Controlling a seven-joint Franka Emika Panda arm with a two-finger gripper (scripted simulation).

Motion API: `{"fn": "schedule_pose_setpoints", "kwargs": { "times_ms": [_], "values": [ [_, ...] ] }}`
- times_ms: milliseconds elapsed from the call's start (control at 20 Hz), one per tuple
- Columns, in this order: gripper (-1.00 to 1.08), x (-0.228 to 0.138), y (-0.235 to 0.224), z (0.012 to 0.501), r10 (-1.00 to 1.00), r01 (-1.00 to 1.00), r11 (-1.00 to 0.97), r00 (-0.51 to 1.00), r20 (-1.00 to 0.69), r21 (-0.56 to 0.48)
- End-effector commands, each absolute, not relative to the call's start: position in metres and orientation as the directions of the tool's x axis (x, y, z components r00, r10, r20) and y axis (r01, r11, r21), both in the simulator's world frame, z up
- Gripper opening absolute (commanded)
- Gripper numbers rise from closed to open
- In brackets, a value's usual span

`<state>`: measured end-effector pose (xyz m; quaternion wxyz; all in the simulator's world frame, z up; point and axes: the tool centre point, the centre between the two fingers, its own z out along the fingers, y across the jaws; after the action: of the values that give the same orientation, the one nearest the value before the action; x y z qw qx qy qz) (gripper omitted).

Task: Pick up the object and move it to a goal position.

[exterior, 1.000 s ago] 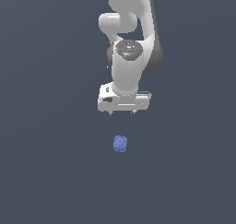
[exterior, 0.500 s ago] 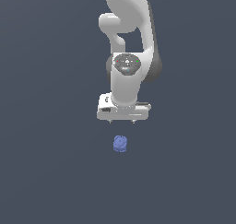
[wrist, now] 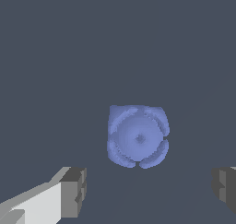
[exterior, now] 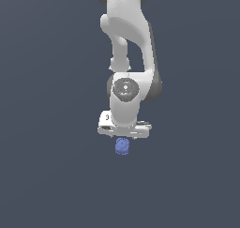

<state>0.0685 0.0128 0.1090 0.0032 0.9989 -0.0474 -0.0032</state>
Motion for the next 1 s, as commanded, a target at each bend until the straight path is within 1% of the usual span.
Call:
{"fn": "schedule_pose_setpoints", "kwargs": {
  "times_ms": [0,300,600,950],
  "values": [
    [1.0,0.076,0.012,0.101,-0.112,-0.112,-0.994,0.994,-0.003,0.004],
    [1.0,0.083,0.011,0.09,-0.133,-0.133,-0.991,0.991,0.0,0.0],
    [1.0,0.083,0.011,0.086,-0.133,-0.133,-0.991,0.991,-0.001,0.001],
    [1.0,0.082,0.011,0.053,-0.134,-0.134,-0.991,0.991,0.0,0.0]
  ]
}}
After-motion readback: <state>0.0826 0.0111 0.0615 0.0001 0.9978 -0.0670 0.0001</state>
